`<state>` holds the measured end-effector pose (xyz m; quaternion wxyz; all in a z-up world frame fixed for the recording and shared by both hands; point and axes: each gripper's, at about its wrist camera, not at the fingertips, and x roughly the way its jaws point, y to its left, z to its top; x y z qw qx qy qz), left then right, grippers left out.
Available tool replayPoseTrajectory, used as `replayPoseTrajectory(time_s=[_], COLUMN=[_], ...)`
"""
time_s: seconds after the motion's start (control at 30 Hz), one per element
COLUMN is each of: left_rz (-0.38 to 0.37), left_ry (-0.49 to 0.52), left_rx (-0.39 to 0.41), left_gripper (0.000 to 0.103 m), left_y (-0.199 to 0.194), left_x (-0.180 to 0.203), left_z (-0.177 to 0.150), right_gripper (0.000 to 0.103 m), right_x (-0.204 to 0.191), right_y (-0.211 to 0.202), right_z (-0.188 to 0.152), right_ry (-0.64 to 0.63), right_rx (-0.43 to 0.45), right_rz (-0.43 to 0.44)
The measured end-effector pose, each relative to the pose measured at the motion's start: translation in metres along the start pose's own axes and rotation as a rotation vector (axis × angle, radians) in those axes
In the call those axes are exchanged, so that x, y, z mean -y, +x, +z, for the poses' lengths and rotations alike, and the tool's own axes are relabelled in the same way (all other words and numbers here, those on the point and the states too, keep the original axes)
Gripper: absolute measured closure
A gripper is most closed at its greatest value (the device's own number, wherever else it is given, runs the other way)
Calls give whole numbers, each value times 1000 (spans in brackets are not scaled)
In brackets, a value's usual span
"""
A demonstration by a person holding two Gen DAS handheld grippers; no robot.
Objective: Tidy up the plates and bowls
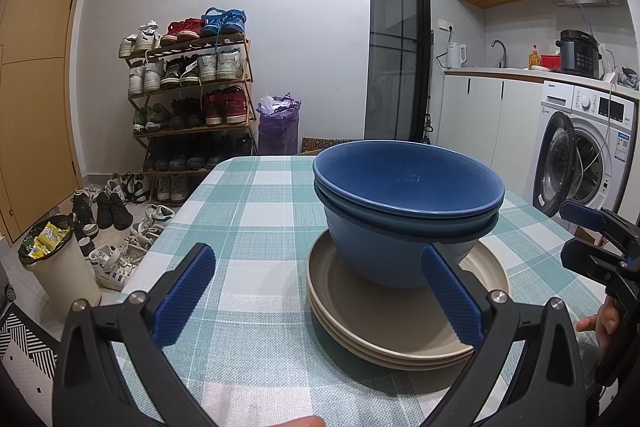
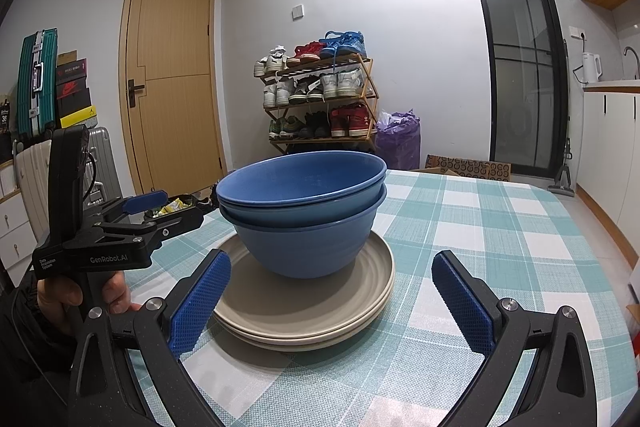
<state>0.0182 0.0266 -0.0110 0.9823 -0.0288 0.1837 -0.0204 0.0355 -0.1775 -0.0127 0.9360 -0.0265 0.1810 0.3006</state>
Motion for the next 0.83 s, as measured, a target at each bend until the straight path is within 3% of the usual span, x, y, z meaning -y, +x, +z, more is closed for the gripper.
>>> replayPoseTrajectory(time_s=[0.83], left_rz=[-6], left_ry=[7], left_rx=[6], left_gripper=[0], left_y=[0], left_x=[2], left_z=[3], right_gripper=[1], right_x=[1], right_y=[0], right_z=[0], right_ry=[1], right_rx=[0], right_rz=[1])
